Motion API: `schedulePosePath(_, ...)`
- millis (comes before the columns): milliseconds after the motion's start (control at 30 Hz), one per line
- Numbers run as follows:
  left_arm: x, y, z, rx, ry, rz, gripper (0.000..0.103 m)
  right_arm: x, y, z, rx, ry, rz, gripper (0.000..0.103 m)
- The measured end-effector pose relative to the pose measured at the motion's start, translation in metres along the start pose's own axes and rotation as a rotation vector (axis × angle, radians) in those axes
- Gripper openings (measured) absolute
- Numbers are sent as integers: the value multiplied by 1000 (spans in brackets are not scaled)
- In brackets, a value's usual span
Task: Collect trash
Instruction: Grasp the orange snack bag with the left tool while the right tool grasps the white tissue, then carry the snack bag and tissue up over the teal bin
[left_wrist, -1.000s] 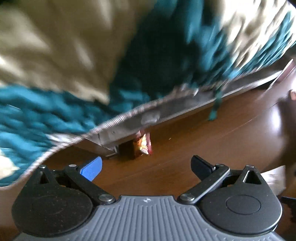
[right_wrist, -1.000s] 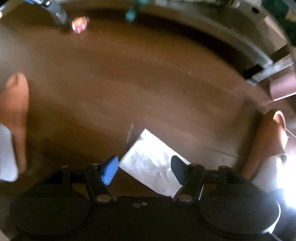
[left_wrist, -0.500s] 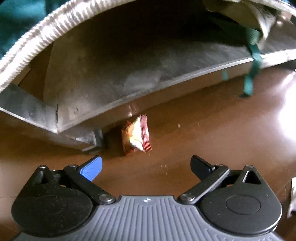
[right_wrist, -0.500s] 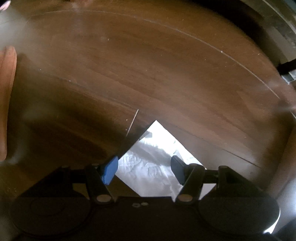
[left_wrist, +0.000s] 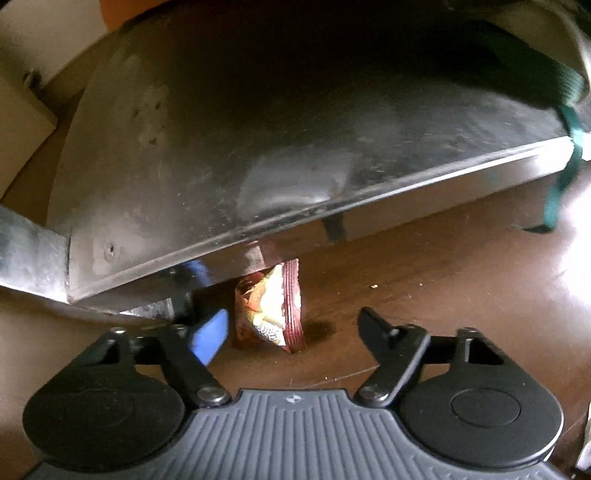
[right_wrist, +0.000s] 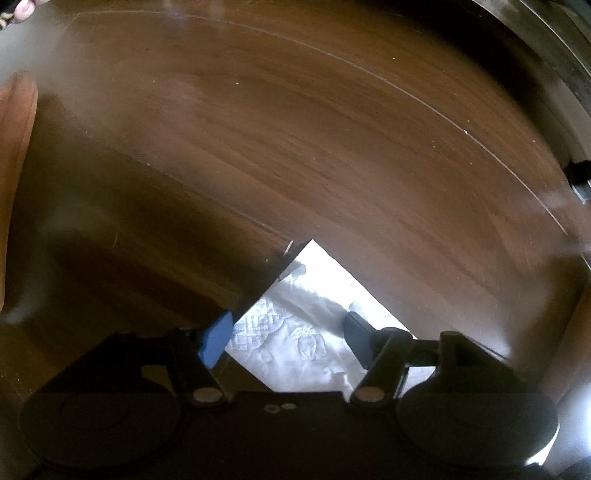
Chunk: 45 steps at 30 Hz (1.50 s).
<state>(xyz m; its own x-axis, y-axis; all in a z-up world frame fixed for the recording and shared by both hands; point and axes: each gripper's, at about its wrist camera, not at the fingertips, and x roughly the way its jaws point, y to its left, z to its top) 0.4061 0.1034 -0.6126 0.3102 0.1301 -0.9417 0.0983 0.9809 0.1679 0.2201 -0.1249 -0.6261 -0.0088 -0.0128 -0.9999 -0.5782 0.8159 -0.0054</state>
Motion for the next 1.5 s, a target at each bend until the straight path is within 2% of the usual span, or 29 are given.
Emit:
schedulePosePath(67,5,4,1,-24,15,-4,54,-1,-1,7,-16,-4,-1,55)
schedulePosePath(100,6,7,1,-34,22,-5,49,-3,0,7,-24,-9,-1,50)
schedulePosePath(133,7,10,0,-42,25,-10,40,-6,1,9,-30,-18,-3,38)
schedulePosePath(167,6,12,0,-47,25,-13,39,-7,3,10,-36,-20,-4,28)
schedulePosePath(200,6,12,-1,-43,25,-11,38,-7,4,12,-45,-17,-11,22)
schedulePosePath(233,5,12,-2,-38,24,-9,36,-8,4,13,-55,-17,-20,6)
schedulePosePath(267,4,12,-3,-35,24,-11,36,-7,3,15,-57,-11,-32,2)
schedulePosePath(333,-1,11,-8,-32,24,-16,35,-7,0,17,-38,7,-7,2)
schedulePosePath(500,-13,3,-27,34,40,-38,35,-21,0,22,-4,6,-10,1)
schedulePosePath(633,-38,-2,-46,106,52,-69,35,-54,8,33,-5,-45,-9,1)
schedulePosePath(767,-82,-10,-59,184,30,-82,35,-111,12,40,28,-138,-14,1)
schedulePosePath(867,-128,-9,-50,223,-39,-87,35,-160,16,38,14,-230,-38,1)
schedulePosePath(1000,-199,-10,-39,290,-175,-68,35,-228,11,35,25,-328,-69,1)
schedulePosePath(1067,-233,-6,-32,292,-222,-64,35,-263,5,32,35,-382,-89,1)
schedulePosePath(1233,-315,15,-14,255,-365,-42,35,-349,-4,22,60,-531,-138,1)
schedulePosePath(1333,-380,24,-4,211,-451,-21,35,-402,-7,17,79,-627,-142,1)
schedulePosePath(1500,-465,47,8,137,-559,-1,35,-479,2,15,9,-776,-178,1)
